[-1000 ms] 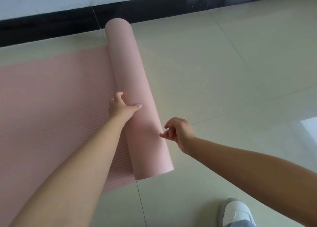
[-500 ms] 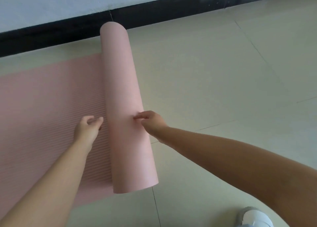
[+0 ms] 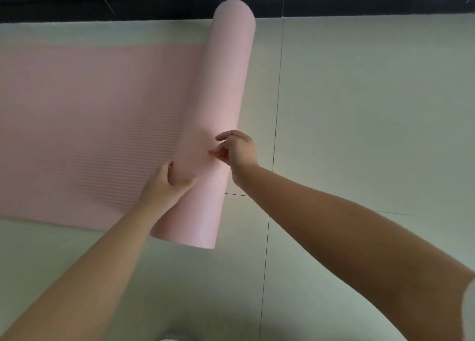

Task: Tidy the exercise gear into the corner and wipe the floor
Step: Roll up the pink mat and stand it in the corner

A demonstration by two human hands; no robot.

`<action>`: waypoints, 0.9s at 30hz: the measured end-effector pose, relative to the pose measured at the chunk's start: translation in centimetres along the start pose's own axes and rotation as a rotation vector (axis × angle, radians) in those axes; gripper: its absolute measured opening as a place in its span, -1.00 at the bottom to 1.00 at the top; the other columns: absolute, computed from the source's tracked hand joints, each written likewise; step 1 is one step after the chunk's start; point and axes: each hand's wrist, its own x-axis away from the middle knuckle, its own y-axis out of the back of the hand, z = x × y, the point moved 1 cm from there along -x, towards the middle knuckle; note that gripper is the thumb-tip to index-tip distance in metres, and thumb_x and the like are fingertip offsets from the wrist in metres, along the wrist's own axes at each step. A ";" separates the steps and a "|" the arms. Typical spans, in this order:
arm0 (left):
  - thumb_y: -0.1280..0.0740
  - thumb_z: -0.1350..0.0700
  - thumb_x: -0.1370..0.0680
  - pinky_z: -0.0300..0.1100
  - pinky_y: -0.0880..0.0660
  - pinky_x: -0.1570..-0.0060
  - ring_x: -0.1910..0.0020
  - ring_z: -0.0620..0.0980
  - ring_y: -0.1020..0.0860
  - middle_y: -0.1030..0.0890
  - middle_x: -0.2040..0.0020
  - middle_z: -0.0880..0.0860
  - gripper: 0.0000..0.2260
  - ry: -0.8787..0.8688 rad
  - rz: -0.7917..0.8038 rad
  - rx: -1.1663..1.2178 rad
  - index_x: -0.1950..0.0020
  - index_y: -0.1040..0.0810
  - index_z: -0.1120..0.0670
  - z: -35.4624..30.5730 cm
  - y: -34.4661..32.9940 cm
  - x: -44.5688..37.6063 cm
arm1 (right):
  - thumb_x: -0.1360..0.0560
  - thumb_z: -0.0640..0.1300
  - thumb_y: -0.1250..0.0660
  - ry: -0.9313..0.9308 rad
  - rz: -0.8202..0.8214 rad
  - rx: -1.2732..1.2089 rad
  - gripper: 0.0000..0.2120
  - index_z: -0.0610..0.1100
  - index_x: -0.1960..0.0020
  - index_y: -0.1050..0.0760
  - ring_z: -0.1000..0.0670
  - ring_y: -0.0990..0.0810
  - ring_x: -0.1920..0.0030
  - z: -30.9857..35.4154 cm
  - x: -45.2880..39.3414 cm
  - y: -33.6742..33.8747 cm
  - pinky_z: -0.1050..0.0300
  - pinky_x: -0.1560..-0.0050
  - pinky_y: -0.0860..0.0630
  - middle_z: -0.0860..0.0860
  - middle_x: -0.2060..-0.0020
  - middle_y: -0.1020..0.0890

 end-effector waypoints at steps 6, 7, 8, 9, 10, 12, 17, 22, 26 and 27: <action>-0.43 0.00 -0.43 -0.12 -0.42 -0.23 -0.28 0.05 -0.49 -0.49 -0.33 0.03 -0.40 -0.037 0.065 -0.149 -0.41 -0.30 0.06 0.8 0.3 -0.1 | -0.44 -0.41 -0.01 0.008 -0.178 0.319 -0.67 -0.09 0.30 -0.41 0.04 -0.42 0.32 -2.6 -0.3 2.8 0.20 0.21 -0.39 -0.01 0.39 -0.48; -0.43 -0.01 -0.44 -0.10 -0.41 -0.25 -0.29 0.05 -0.48 -0.48 -0.34 0.03 -0.39 -0.014 0.087 -0.142 -0.42 -0.29 0.06 1.0 0.7 -0.2 | -0.45 -0.41 -0.01 0.010 -0.182 0.379 -0.69 -0.11 0.24 -0.43 0.02 -0.42 0.31 -2.8 -0.2 3.4 0.20 0.23 -0.38 0.00 0.37 -0.48; -0.42 -0.03 -0.43 -0.09 -0.39 -0.26 -0.30 0.05 -0.47 -0.47 -0.34 0.02 -0.37 0.006 0.109 -0.125 -0.43 -0.27 0.06 1.3 1.1 -0.3 | -0.46 -0.40 -0.01 0.011 -0.177 0.430 -0.71 -0.14 0.17 -0.45 0.00 -0.42 0.27 -2.9 -0.1 3.9 0.18 0.22 -0.38 0.01 0.36 -0.49; -0.42 -0.06 -0.40 -0.08 -0.38 -0.27 -0.30 0.06 -0.47 -0.46 -0.35 0.03 -0.32 0.027 0.132 -0.092 -0.44 -0.25 0.05 1.5 1.5 -0.5 | -0.47 -0.40 -0.02 0.005 -0.167 0.468 -0.71 -0.16 0.08 -0.47 -0.02 -0.43 0.22 -2.9 -0.1 4.2 0.15 0.17 -0.39 0.02 0.33 -0.49; -0.40 -0.10 -0.34 -0.06 -0.39 -0.29 -0.29 0.06 -0.47 -0.46 -0.34 0.03 -0.27 0.042 0.142 -0.051 -0.44 -0.24 0.05 1.8 1.9 -0.5 | -0.48 -0.39 -0.03 -0.012 -0.149 0.497 -0.70 -0.17 -0.01 -0.48 -0.03 -0.43 0.16 -2.9 -0.1 4.3 0.11 0.11 -0.40 0.01 0.29 -0.51; -0.34 -0.09 -0.26 -0.05 -0.41 -0.26 -0.24 0.06 -0.49 -0.47 -0.31 0.05 -0.23 0.064 0.128 0.044 -0.44 -0.24 0.07 2.2 2.4 -0.6 | -0.51 -0.35 -0.06 -0.055 -0.088 0.549 -0.66 -0.19 -0.19 -0.47 -0.03 -0.43 0.08 -2.8 0.0 3.7 0.01 -0.01 -0.47 -0.04 0.13 -0.54; -0.37 0.21 -0.51 -0.15 -0.41 0.00 -0.01 0.02 -0.51 -0.52 -0.13 0.09 -0.52 0.162 0.130 0.350 -0.39 -0.31 0.16 3.7 2.7 -1.2 | -0.54 -0.33 -0.07 -0.003 0.127 0.623 -0.58 -0.11 -0.35 -0.40 0.02 -0.43 -0.11 -2.7 0.3 0.4 0.18 -0.14 -0.36 -0.07 -0.28 -0.49; -0.36 0.23 -0.50 -0.23 -0.46 0.11 0.12 -0.08 -0.54 -0.56 0.05 -0.02 -0.60 0.251 0.232 0.569 -0.31 -0.37 0.12 6.0 3.7 -1.8 | -0.52 -0.36 -0.06 0.114 0.144 0.769 -0.54 -0.09 -0.35 -0.43 -0.04 -0.43 -0.32 -2.5 0.2 -1.5 0.30 -0.14 -0.27 -0.07 -0.29 -0.48; -0.18 0.21 -0.62 -0.21 -0.45 0.07 0.07 -0.05 -0.54 -0.57 -0.07 0.04 -0.82 0.327 0.277 0.622 -0.20 -0.45 0.09 7.4 4.2 -1.7 | -0.52 -0.34 -0.08 0.240 0.171 0.965 -0.52 -0.07 -0.39 -0.36 -0.05 -0.44 -0.27 -3.2 0.8 -3.8 0.34 -0.04 -0.25 -0.06 -0.34 -0.41; -0.18 0.17 -0.62 -0.18 -0.44 -0.02 -0.02 -0.01 -0.54 -0.54 -0.16 0.05 -0.79 0.325 0.262 0.549 -0.25 -0.44 0.09 7.8 4.5 -1.7 | -0.52 -0.34 -0.07 0.255 0.173 0.969 -0.51 -0.07 -0.41 -0.34 -0.06 -0.44 -0.27 -3.2 1.1 -4.5 0.31 -0.06 -0.28 -0.05 -0.35 -0.39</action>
